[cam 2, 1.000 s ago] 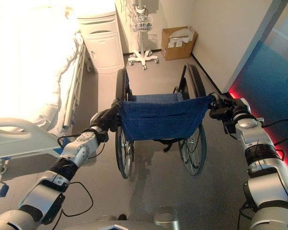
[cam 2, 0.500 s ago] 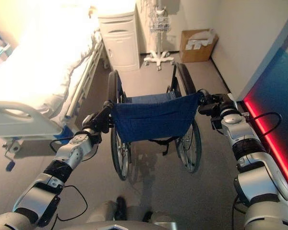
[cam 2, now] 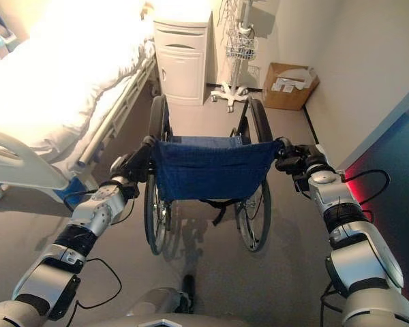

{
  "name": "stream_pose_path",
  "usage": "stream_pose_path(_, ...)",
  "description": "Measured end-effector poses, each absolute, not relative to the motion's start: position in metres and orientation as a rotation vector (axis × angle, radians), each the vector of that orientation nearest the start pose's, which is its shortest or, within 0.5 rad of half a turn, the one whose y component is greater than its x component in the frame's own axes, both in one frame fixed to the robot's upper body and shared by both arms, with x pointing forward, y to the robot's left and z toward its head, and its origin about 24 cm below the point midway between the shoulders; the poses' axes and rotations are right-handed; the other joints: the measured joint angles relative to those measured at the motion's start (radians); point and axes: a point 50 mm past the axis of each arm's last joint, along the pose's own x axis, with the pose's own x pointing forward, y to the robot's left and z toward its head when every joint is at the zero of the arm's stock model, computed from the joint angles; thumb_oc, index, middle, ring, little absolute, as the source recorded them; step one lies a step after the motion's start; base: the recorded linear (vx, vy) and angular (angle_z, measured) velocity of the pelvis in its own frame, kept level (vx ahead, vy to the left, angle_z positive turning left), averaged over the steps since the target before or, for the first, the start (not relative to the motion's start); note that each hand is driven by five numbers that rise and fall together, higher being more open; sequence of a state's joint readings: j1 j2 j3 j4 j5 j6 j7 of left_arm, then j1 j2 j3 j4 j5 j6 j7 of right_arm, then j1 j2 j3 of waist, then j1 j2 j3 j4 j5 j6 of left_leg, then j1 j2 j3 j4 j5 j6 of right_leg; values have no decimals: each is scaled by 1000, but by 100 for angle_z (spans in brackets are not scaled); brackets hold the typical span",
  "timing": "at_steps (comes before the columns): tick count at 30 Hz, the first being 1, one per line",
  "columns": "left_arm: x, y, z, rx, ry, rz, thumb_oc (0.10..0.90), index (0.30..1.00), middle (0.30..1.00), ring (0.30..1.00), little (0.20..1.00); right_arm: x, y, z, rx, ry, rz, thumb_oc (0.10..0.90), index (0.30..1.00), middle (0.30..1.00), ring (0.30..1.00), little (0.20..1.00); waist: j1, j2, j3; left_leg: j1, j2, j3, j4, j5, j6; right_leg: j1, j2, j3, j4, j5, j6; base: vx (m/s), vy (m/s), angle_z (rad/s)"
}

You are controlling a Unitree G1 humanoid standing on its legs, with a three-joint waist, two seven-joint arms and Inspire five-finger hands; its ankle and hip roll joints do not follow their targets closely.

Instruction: Push the wheelchair next to the bed

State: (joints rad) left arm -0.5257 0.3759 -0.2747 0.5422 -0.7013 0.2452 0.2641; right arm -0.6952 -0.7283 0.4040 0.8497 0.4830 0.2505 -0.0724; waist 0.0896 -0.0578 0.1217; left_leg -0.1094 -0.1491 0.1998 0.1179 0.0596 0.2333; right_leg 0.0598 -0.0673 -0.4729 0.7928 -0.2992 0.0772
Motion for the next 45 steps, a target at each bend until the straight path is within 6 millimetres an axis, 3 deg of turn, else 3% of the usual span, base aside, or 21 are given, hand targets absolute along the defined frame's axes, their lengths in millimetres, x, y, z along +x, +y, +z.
stream_pose_path(2,339,176,39,-126,393,78,400,300,300,300,300,345,-306,79,-397,452,-237,400,300,300,300,300,-18,-2,1,37,-39,-97,-4,-2,3,-12,-28,17,84,59,-14,189,47,37)
stream_pose_path(4,338,174,36,-128,400,75,400,300,300,300,300,344,-307,78,-390,451,-243,400,300,300,300,300,-9,25,4,82,-46,-201,-31,11,-7,-39,-46,73,94,27,-47,201,-55,-7)
stream_pose_path(6,337,173,35,-107,399,70,400,300,300,300,300,345,-310,82,-369,434,-256,400,300,300,300,300,-13,76,13,117,-26,-307,-57,28,-31,-50,-54,111,-83,0,-44,182,-140,5)
stream_pose_path(9,342,173,43,-96,365,72,400,300,300,300,300,347,-309,88,-371,403,-252,400,300,300,300,300,-23,109,38,132,13,-417,-66,17,-78,-115,-27,115,-364,25,-17,173,-184,23)
stream_pose_path(10,344,174,46,-93,355,74,400,300,300,300,300,347,-308,90,-376,393,-249,400,300,300,300,300,-30,108,44,130,22,-417,-66,8,-89,-139,-19,128,-435,37,3,210,-181,40)
stream_pose_path(12,347,186,57,-69,317,94,400,300,300,300,300,350,-300,96,-375,353,-229,400,300,300,300,300,-79,58,68,116,56,-227,-40,-62,-85,-147,-56,194,-705,159,104,331,-194,72)
stream_pose_path(14,349,188,61,-82,305,108,400,300,300,300,300,352,-297,101,-361,328,-226,400,300,300,300,300,-109,34,87,131,39,-250,-19,-83,-92,-130,-103,196,-755,288,152,373,-204,81)
stream_pose_path(16,351,187,64,-82,296,103,400,300,300,300,300,353,-299,104,-349,321,-235,400,300,300,300,300,-119,20,92,143,34,-280,-17,-93,-113,-89,-118,188,-784,365,154,319,-193,65)
stream_pose_path(17,352,187,64,-82,295,102,400,300,300,300,300,354,-299,106,-347,317,-240,400,300,300,300,300,-126,15,100,151,37,-280,-16,-109,-128,-68,-123,187,-766,392,113,297,-252,66)
stream_pose_path(19,352,179,64,-83,300,81,400,300,300,300,300,353,-305,111,-350,310,-268,400,300,300,300,300,-138,35,105,165,78,-199,-11,-121,-150,-64,-121,162,-683,333,37,298,-286,66)
stream_pose_path(22,353,174,65,-69,296,61,400,300,300,300,300,352,-311,114,-349,307,-292,400,300,300,300,300,-164,39,105,172,92,-190,-4,-128,-163,-65,-135,159,-582,252,36,242,-236,70)
stream_pose_path(24,355,173,65,-65,309,63,400,300,300,300,300,353,-310,116,-365,307,-298,400,300,300,300,300,-188,48,112,214,97,-204,-19,-128,-166,-136,-154,171,-384,170,21,345,-343,52)
stream_pose_path(25,353,177,61,-62,325,75,400,300,300,300,300,354,-305,115,-380,314,-286,400,300,300,300,300,-192,57,110,229,113,-219,-24,-140,-176,-171,-129,223,-340,151,0,193,-211,10)
stream_pose_path(27,352,186,60,-49,331,93,400,300,300,300,300,356,-297,114,-384,321,-265,400,300,300,300,300,-191,49,104,228,128,-221,-2,-168,-204,-157,-79,231,-469,164,3,183,-218,12)
stream_pose_path(29,352,194,62,-45,330,136,400,300,300,300,300,360,-283,115,-377,306,-254,400,300,300,300,300,-216,47,96,142,174,-132,200,-240,-279,-134,-49,183,-508,192,-57,283,-321,39)
stream_pose_path(31,355,196,65,-46,324,151,400,300,300,300,300,362,-279,116,-377,303,-256,400,300,300,300,300,-206,45,95,4,209,-96,463,-223,-318,-132,-26,187,-506,163,-75,225,-202,14)
stream_pose_path(33,351,198,58,-39,348,164,400,300,300,300,300,363,-277,116,-384,306,-249,400,300,300,300,300,-167,49,92,-21,228,-81,552,-162,-380,-105,-24,188,-512,162,-94,242,-110,-25)
stream_pose_path(35,349,198,55,-37,356,165,400,300,300,300,300,364,-274,116,-388,305,-245,400,300,300,300,300,-154,51,92,-40,232,-80,564,-157,-374,-77,-16,182,-533,154,-103,219,-22,0)
stream_pose_path(38,349,199,54,-24,357,169,400,300,300,300,300,365,-272,114,-398,307,-251,400,300,300,300,300,-126,46,93,-36,233,-39,446,-157,-371,-34,-4,187,-574,154,-113,313,86,-6)
stream_pose_path(41,349,201,51,-19,368,173,400,300,300,300,300,364,-269,110,-413,321,-258,400,300,300,300,300,-114,45,93,-18,221,-31,165,-154,-373,36,25,205,-651,165,-110,408,115,-9)
stream_pose_path(45,346,209,47,-8,382,181,400,300,300,300,300,361,-264,96,-399,360,-257,400,300,300,300,300,-84,59,94,-29,264,-34,-115,-39,-349,165,92,236,-765,174,-107,348,113,-33)
